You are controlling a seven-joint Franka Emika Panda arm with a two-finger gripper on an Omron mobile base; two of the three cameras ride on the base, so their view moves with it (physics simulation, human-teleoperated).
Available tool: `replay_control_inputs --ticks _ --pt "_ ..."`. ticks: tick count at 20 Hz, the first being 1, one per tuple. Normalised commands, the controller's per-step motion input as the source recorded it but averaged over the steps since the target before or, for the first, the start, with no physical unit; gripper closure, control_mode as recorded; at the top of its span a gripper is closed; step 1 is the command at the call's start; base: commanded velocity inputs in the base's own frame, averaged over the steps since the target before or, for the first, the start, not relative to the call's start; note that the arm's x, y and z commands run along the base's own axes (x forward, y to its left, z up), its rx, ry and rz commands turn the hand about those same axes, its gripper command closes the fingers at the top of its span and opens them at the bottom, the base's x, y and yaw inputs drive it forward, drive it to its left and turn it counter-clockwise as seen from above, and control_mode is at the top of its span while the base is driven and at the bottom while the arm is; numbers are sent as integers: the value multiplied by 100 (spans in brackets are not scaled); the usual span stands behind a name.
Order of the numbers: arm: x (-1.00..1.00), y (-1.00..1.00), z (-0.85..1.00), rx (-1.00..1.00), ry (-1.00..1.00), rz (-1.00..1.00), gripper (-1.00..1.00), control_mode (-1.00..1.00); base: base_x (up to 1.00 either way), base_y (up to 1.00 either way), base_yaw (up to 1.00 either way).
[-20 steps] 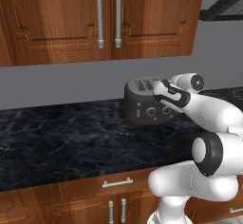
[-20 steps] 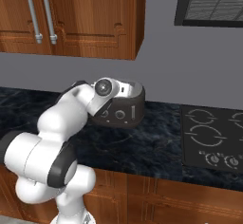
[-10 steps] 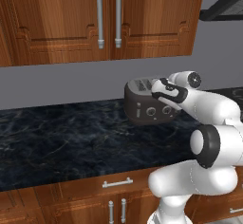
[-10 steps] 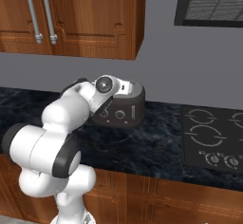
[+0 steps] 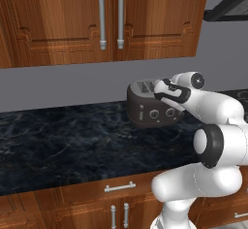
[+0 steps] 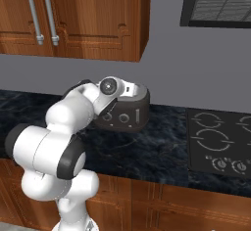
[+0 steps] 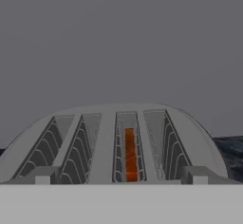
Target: Start the toaster. Once the lever pops up, take the bread to the plate on the dining counter.
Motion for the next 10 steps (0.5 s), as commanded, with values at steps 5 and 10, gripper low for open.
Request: replay_control_inputs --ticks 5,10 --pt "0 -10 -2 0 0 0 -100 -100 0 0 0" --pt "0 -3 0 0 0 0 -100 -100 0 0 0"
